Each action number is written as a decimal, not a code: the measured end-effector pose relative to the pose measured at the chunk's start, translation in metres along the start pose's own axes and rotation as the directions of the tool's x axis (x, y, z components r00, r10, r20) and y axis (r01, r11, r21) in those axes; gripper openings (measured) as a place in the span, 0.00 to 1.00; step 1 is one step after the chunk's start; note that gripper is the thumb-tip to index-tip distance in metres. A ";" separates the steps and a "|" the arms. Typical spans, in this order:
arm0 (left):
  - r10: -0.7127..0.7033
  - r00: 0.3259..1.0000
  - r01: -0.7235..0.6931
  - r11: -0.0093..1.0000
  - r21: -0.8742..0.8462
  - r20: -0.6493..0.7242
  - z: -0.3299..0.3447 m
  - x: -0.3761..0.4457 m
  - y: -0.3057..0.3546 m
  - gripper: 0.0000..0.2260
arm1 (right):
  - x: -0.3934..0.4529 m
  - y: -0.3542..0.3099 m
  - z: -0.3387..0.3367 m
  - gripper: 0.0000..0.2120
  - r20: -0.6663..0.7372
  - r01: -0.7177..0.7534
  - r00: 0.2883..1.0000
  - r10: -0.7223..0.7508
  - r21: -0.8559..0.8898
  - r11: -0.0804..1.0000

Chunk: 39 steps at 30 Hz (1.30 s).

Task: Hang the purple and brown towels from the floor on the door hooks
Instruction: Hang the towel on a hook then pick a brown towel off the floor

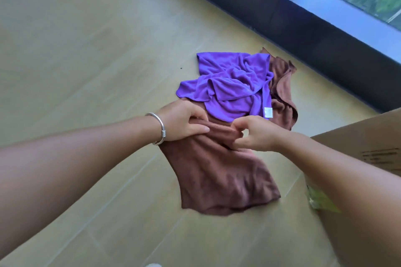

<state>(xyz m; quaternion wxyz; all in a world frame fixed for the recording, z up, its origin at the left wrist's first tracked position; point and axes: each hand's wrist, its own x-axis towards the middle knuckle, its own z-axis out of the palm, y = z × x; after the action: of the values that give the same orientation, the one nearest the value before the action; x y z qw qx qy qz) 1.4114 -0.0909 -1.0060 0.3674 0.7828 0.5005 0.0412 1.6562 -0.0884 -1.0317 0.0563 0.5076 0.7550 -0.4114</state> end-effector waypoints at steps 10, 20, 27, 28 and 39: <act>-0.183 0.980 0.183 0.983 0.002 -0.083 -0.142 -0.164 0.016 0.04 | -0.037 -0.174 -0.075 0.07 0.239 0.462 0.887 -0.396 -0.487 0.741; -0.325 0.880 0.368 0.928 0.065 -0.347 -0.260 -0.307 0.008 0.05 | -0.058 -0.294 -0.107 0.15 0.317 0.487 0.873 -0.370 -0.523 0.700; -0.407 0.758 0.513 0.854 0.080 -0.509 -0.298 -0.376 -0.014 0.05 | -0.058 -0.339 -0.115 0.10 0.256 0.477 0.879 -0.403 -0.480 0.736; -0.425 0.730 0.534 0.844 0.059 -0.535 -0.301 -0.383 -0.017 0.04 | -0.056 -0.346 -0.117 0.10 0.263 0.470 0.883 -0.389 -0.498 0.729; -0.547 0.459 0.709 0.700 -0.082 -0.701 -0.334 -0.458 -0.081 0.05 | 0.002 -0.402 -0.113 0.02 0.224 0.432 0.888 -0.402 -0.708 0.559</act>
<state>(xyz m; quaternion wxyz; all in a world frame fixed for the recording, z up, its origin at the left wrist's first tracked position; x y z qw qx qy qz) 0.9791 -0.2663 -0.6743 0.0565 0.5032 0.8527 0.1284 1.3663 -0.0685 -0.7319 0.1725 0.2394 0.9522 -0.0792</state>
